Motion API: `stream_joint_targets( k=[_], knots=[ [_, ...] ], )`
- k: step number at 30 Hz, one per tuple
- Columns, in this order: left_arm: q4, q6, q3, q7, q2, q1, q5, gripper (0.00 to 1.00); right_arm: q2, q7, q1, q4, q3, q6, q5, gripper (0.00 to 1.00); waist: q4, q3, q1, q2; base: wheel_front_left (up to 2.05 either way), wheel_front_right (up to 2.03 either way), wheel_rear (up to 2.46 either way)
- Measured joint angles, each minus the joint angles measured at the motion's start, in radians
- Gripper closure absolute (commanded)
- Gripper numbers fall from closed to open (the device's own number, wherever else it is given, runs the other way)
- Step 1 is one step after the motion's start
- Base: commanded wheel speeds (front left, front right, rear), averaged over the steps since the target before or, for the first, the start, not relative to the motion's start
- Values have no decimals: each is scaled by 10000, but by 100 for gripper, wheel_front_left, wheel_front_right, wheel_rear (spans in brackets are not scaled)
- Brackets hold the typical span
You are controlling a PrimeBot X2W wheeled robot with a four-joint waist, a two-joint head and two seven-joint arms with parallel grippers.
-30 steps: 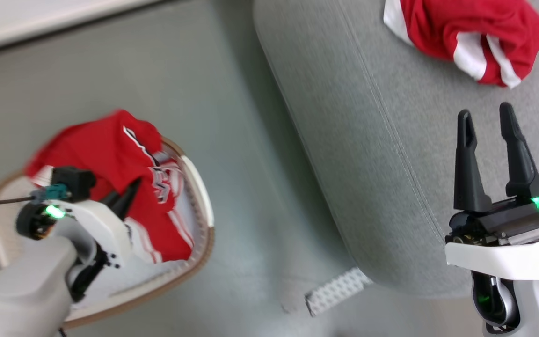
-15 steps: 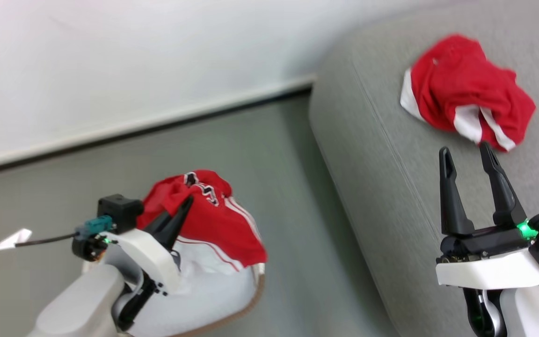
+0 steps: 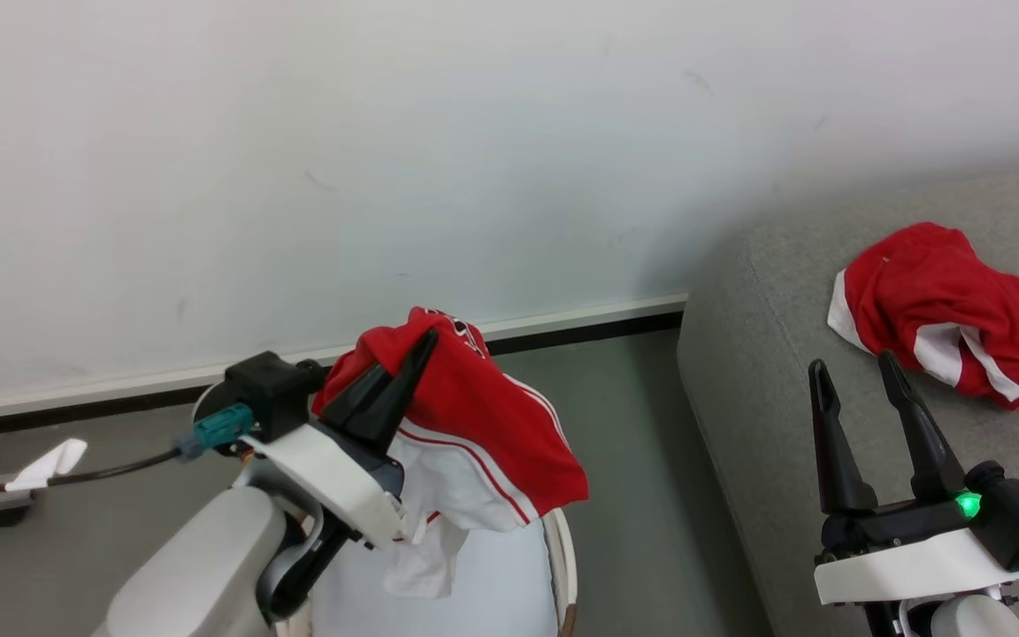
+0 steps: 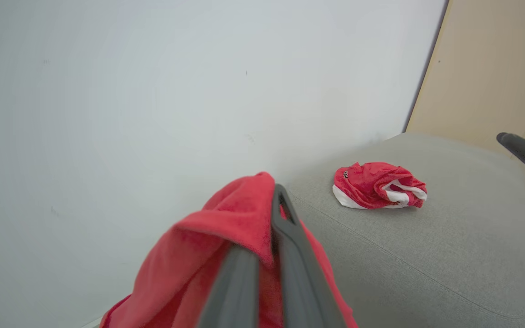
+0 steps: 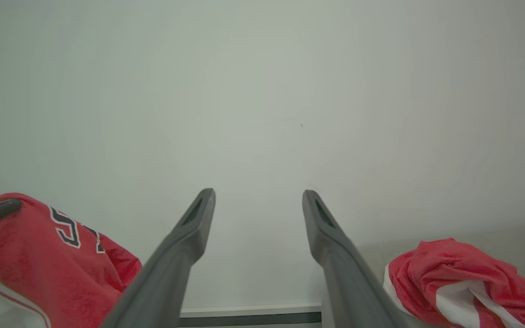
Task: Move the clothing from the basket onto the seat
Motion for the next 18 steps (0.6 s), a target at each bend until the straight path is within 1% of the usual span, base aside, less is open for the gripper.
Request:
stream_joint_targets(
  k=[2, 7, 14, 18],
  knots=[
    [-270, 0, 56, 0, -8, -58, 247, 100, -40, 0, 122, 27, 79, 0, 111, 0, 170, -212, 0, 0, 0, 0, 0],
    [-773, 0, 343, 0, -104, -271, 407, 100, -71, 0, 219, 23, 224, 0, 251, 0, 465, -524, 1, 0, 0, 0, 0],
    [-915, 0, 357, 0, -109, -354, 623, 100, -153, 0, 298, 19, 637, 0, 368, 0, 467, -592, 2, 0, 0, 0, 0],
    [-880, 0, 322, 0, -121, -360, 640, 100, -362, 0, 275, 44, 1365, 0, 441, 0, 450, -591, 2, 0, 0, 0, 0]
  ],
)
